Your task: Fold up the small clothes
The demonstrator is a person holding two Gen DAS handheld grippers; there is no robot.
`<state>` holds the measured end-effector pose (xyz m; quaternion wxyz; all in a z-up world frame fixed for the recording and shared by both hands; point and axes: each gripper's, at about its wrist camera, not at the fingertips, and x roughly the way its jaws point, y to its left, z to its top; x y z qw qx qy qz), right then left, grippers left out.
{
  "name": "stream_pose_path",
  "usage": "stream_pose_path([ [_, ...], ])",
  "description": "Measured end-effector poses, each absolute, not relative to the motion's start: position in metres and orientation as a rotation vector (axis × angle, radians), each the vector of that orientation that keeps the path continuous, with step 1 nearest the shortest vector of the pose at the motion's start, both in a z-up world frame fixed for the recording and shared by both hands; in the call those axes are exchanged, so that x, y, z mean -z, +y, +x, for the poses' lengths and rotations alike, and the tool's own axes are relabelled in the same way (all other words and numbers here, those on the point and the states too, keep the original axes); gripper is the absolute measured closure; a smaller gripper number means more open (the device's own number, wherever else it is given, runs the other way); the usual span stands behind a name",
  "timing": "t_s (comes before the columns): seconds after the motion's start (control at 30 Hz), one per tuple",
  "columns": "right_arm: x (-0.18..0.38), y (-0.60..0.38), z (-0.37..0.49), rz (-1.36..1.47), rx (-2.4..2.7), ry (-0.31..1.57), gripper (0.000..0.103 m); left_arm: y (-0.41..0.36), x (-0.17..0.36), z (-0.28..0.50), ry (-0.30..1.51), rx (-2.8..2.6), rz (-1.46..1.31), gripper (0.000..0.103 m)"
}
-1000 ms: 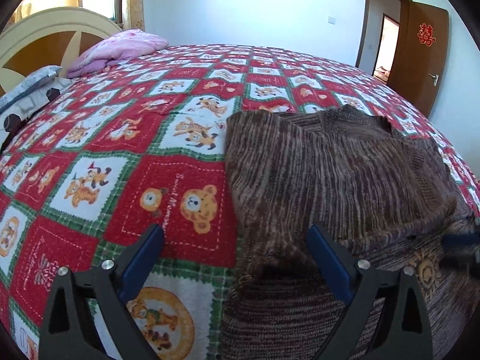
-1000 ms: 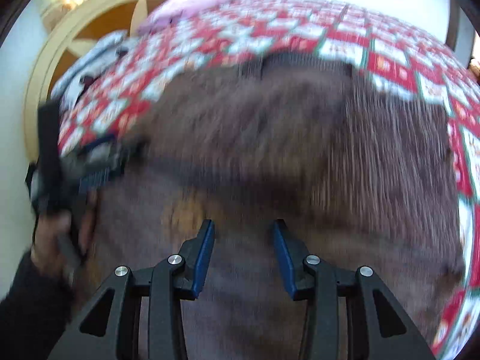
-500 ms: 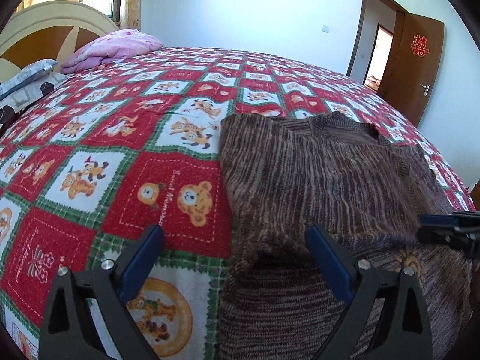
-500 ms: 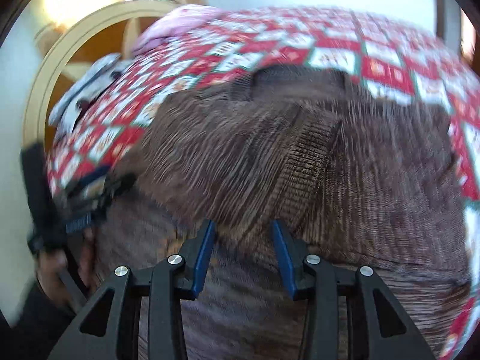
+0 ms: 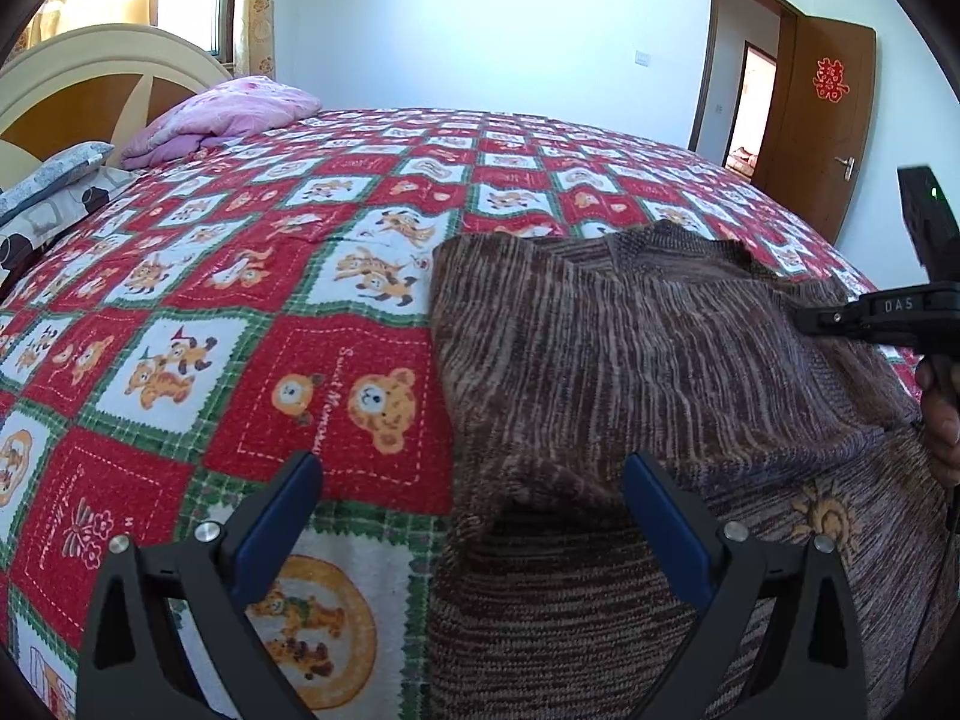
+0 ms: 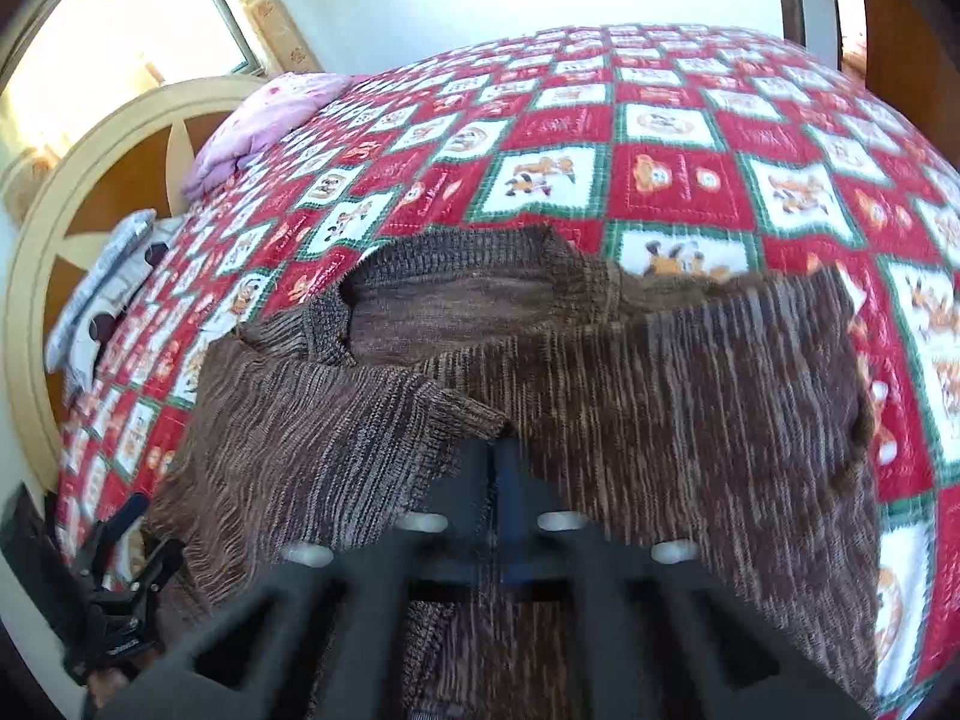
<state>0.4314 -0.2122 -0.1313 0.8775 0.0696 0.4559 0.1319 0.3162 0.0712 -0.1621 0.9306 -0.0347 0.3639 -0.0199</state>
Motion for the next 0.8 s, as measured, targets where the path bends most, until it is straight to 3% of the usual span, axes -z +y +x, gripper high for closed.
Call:
stream_pose_path([
  [0.2, 0.101, -0.219, 0.426, 0.118, -0.215, 0.817, 0.102, 0.068, 0.162, 0.315, 0.741, 0.036, -0.048, 0.0],
  [0.4, 0.138, -0.211, 0.434, -0.002, -0.146, 0.939, 0.101, 0.064, 0.161, 0.314, 0.73, 0.017, -0.02, 0.0],
  [0.53, 0.117, -0.203, 0.397, -0.002, -0.199, 0.845, 0.076, 0.064, 0.162, 0.314, 0.735, 0.013, -0.019, 0.0],
  [0.67, 0.101, -0.176, 0.358, -0.024, -0.352, 0.791, 0.073, 0.064, 0.163, 0.316, 0.746, 0.007, -0.015, 0.0],
  [0.8, 0.133, -0.149, 0.344, -0.074, -0.436, 0.948, 0.074, 0.064, 0.163, 0.317, 0.75, 0.003, -0.014, 0.0],
])
